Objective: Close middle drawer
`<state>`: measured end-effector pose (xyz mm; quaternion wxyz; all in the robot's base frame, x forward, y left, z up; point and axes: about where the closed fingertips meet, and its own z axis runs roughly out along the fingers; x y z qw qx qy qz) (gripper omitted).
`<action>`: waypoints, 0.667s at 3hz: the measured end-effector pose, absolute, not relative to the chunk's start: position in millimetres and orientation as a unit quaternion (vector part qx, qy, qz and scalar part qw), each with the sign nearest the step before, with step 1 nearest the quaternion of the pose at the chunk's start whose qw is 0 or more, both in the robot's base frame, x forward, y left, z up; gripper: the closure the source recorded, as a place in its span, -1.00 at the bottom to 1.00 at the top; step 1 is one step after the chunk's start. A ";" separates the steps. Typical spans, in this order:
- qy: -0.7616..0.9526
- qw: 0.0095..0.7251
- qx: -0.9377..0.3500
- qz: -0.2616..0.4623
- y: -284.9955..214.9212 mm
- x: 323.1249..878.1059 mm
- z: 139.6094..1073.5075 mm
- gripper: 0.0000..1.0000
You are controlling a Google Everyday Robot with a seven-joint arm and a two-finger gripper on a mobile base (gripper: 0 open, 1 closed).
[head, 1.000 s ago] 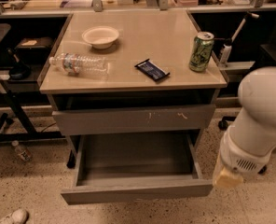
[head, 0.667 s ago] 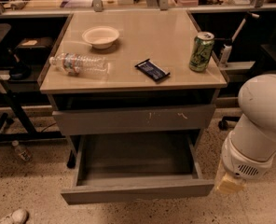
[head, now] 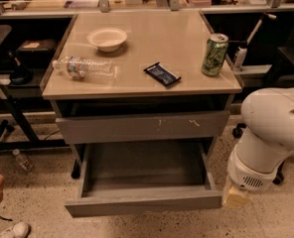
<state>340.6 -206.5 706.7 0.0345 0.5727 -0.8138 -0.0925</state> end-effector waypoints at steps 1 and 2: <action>-0.821 0.074 0.555 -0.113 -198.0 359.0 632.8 1.00; -0.821 0.074 0.555 -0.113 -198.0 359.0 632.6 1.00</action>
Offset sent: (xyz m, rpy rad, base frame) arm 0.0298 0.0130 -0.1069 -0.0228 0.1282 -0.0448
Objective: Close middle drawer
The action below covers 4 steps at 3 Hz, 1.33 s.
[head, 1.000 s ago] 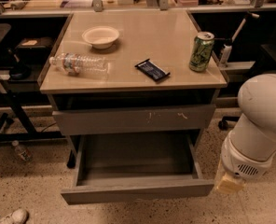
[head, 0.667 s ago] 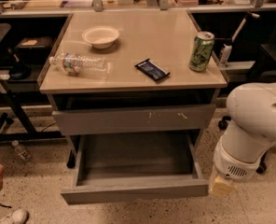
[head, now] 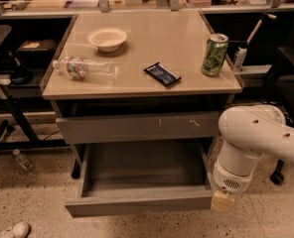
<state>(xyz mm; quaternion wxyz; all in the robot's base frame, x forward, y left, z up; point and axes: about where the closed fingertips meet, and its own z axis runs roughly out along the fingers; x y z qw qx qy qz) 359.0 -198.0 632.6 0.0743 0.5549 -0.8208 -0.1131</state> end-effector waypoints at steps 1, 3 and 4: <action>-0.819 0.083 0.552 -0.131 -194.3 358.6 608.3 1.00; -0.835 0.083 0.515 -0.176 -179.7 388.8 500.7 1.00; -0.835 0.083 0.515 -0.176 -179.7 388.8 500.5 1.00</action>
Offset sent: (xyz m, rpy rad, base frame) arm 0.0344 0.0225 -0.1496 0.1198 0.1188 -0.0977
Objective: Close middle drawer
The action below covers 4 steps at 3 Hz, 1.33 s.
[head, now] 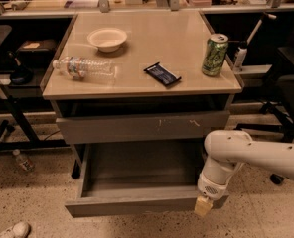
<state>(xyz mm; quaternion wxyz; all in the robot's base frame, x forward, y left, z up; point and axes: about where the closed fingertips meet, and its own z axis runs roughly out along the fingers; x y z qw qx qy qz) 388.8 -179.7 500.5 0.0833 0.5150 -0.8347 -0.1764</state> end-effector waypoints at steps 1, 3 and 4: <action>-0.843 0.096 0.496 -0.186 -186.2 397.7 473.3 1.00; -0.867 0.077 0.462 -0.171 -205.6 434.0 428.0 1.00; -0.867 0.077 0.462 -0.171 -205.5 433.4 428.1 0.61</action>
Offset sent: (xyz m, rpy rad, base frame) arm 0.0623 -0.0334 -0.0877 -0.0188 -0.0234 -0.1604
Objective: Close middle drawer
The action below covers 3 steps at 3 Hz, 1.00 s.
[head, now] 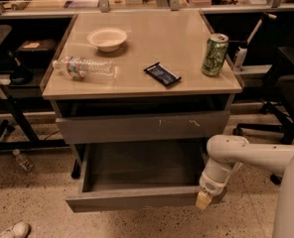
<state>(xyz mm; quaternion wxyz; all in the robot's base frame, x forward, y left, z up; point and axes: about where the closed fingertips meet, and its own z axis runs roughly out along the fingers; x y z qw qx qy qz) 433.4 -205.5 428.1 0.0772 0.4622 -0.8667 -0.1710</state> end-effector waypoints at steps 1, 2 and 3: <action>-0.867 0.077 0.462 -0.171 -205.5 433.4 428.1 0.15; -0.867 0.077 0.462 -0.171 -205.5 433.4 428.1 -0.32; -0.867 0.077 0.462 -0.171 -205.5 433.3 428.0 -0.79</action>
Offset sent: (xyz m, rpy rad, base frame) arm 0.0000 0.0000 0.0000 0.0000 0.0000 0.0000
